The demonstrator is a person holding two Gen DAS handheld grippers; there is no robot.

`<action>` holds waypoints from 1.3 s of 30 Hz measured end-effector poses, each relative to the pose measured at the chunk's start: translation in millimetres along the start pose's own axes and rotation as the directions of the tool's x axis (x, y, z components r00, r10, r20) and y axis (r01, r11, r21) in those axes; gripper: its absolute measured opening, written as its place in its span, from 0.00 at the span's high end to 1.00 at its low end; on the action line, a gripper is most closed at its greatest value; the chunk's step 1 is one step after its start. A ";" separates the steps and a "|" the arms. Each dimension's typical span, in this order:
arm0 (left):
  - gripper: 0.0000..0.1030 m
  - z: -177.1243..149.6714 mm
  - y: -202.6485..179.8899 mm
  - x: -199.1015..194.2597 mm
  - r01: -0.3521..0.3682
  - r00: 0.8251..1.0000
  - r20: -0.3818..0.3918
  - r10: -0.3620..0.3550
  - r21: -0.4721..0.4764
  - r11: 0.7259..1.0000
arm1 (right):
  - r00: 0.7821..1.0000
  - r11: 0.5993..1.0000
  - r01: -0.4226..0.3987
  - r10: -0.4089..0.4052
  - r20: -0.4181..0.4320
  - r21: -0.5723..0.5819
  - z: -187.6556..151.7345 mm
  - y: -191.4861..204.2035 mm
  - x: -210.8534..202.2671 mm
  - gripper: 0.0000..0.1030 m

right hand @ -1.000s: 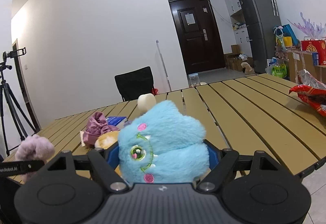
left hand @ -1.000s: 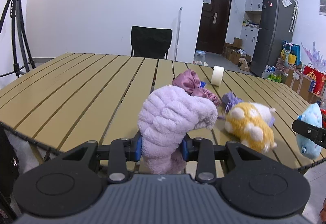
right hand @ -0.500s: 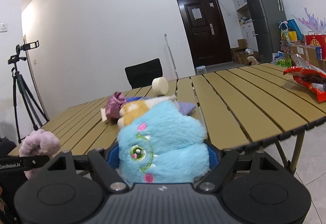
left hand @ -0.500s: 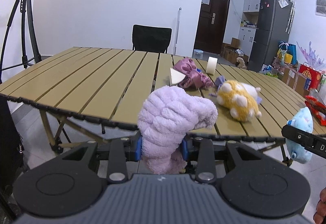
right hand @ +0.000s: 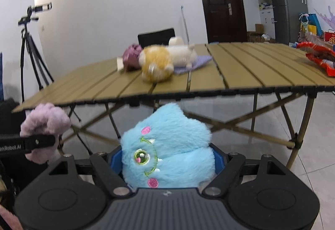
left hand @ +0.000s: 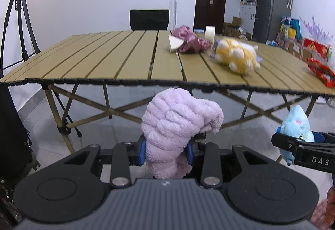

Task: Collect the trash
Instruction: 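Carry the towel with the left gripper over the bin while the right carries the blue plush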

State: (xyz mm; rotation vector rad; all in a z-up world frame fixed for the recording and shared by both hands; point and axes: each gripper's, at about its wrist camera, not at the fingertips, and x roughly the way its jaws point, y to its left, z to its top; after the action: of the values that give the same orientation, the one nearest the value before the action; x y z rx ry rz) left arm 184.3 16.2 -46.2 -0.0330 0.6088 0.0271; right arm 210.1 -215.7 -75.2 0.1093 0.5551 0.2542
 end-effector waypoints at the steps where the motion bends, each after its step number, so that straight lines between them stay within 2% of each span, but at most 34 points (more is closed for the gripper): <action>1: 0.66 -3.3 -0.3 0.2 -0.003 1.000 -0.009 0.003 0.007 1.000 | 1.000 1.000 -0.001 0.001 -0.011 -0.011 -4.4 2.2 0.6 0.24; 8: 0.66 -35.5 -6.9 8.8 -0.029 0.996 -0.077 0.036 0.094 0.995 | 0.995 0.998 0.004 -0.011 -0.101 -0.068 -29.8 11.6 10.2 0.24; 12: 0.66 -55.6 -5.5 18.7 -0.026 0.989 -0.144 0.046 0.132 0.991 | 0.986 0.995 0.002 -0.018 -0.164 -0.100 -46.4 16.9 17.5 0.24; 18: 0.66 -79.5 5.4 36.7 -0.044 0.964 -0.254 0.080 0.143 0.989 | 0.959 0.994 0.021 -0.052 -0.278 -0.111 -76.5 11.1 34.7 0.24; 20: 0.66 -79.7 9.1 43.4 -0.060 0.952 -0.289 0.098 0.138 0.989 | 0.949 0.994 0.040 -0.070 -0.307 -0.101 -81.6 6.4 40.5 0.24; 25: 0.66 -79.1 16.2 62.8 -0.061 0.925 -0.369 0.093 0.097 0.993 | 0.931 0.993 0.098 -0.114 -0.346 -0.065 -85.0 -4.3 49.4 0.24; 33: 0.66 -79.6 24.6 78.8 -0.095 0.890 -0.442 0.106 0.048 0.994 | 0.907 0.991 0.133 -0.132 -0.400 -0.026 -91.3 -15.7 62.8 0.24; 39: 0.66 -78.5 27.7 85.4 -0.111 0.879 -0.464 0.111 0.028 0.993 | 0.900 0.990 0.138 -0.116 -0.421 0.023 -92.1 -21.8 69.9 0.24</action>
State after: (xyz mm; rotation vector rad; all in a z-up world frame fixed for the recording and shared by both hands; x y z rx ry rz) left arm 208.5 42.2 -160.0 -0.0034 1.0943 0.1344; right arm 222.8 -214.8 -192.2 0.0684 0.9955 0.1337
